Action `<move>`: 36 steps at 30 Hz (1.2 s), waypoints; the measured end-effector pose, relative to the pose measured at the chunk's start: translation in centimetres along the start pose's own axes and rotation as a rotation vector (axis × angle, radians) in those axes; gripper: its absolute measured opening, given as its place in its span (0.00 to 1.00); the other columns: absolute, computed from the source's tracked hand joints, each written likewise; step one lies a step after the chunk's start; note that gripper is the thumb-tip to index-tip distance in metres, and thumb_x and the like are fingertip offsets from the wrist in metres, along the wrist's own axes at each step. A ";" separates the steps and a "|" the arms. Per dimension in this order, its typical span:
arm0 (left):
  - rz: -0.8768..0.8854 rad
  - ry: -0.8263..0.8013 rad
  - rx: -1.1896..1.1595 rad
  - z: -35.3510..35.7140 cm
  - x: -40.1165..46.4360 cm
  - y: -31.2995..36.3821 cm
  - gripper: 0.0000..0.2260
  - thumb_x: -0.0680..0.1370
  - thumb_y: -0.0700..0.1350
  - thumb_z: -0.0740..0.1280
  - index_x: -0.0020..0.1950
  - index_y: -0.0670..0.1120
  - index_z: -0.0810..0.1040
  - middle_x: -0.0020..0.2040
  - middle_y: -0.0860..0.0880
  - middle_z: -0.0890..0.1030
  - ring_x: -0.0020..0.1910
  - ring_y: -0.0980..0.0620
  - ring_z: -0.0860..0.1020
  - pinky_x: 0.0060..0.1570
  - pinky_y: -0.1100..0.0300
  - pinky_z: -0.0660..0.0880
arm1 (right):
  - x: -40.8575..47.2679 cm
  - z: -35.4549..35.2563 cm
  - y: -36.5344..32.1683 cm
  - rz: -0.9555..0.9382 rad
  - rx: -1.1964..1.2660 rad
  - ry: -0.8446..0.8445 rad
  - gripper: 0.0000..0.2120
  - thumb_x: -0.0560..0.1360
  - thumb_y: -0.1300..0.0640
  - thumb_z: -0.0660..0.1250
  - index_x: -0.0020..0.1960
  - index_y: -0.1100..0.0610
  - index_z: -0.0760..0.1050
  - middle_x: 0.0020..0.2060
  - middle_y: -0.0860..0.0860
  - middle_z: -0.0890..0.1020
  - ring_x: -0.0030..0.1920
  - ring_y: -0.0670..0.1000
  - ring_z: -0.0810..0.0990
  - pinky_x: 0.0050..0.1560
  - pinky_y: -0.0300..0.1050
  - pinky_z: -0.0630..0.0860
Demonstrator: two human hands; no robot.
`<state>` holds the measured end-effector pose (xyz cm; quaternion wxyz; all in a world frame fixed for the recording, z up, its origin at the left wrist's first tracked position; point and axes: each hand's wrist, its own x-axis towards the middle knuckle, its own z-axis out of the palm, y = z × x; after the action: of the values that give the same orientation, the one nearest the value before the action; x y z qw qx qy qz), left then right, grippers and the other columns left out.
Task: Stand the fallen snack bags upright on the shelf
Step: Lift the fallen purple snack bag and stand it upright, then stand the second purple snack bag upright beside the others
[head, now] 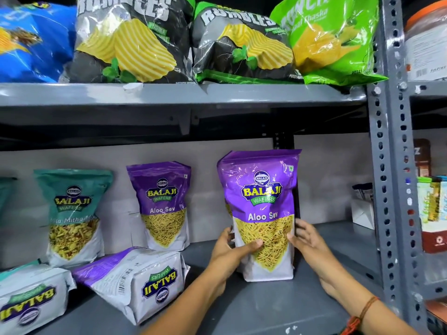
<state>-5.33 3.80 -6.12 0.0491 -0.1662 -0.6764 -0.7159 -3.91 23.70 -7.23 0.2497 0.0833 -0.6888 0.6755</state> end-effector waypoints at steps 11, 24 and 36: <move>0.636 0.701 -0.091 -7.3 -7.7 10.9 0.20 0.78 0.39 0.66 0.71 0.49 0.71 0.69 0.52 0.75 0.65 0.60 0.74 0.66 0.65 0.69 | -4.2 13.9 -10.5 -0.733 -0.173 -0.037 0.13 0.74 0.55 0.67 0.58 0.51 0.78 0.51 0.39 0.77 0.55 0.45 0.78 0.52 0.36 0.76; -0.231 0.545 -0.423 -17.4 -12.4 3.7 0.06 0.76 0.34 0.62 0.41 0.40 0.76 0.20 0.47 0.79 0.16 0.52 0.76 0.24 0.64 0.72 | 0.5 23.0 -2.4 0.520 -0.284 -0.797 0.32 0.65 0.36 0.70 0.61 0.56 0.81 0.57 0.58 0.85 0.62 0.61 0.81 0.61 0.57 0.77; -0.073 0.369 -0.568 -18.1 -7.9 6.3 0.14 0.82 0.36 0.55 0.64 0.39 0.74 0.60 0.36 0.81 0.53 0.39 0.82 0.51 0.41 0.79 | -0.6 21.8 -5.5 0.123 -0.071 -0.596 0.17 0.74 0.48 0.71 0.58 0.57 0.79 0.54 0.53 0.87 0.49 0.48 0.84 0.50 0.44 0.76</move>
<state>0.87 -15.75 -3.10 0.0967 -0.0166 -0.4352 -0.8950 -5.93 1.91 -1.84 -0.0018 0.2272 -0.7587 0.6106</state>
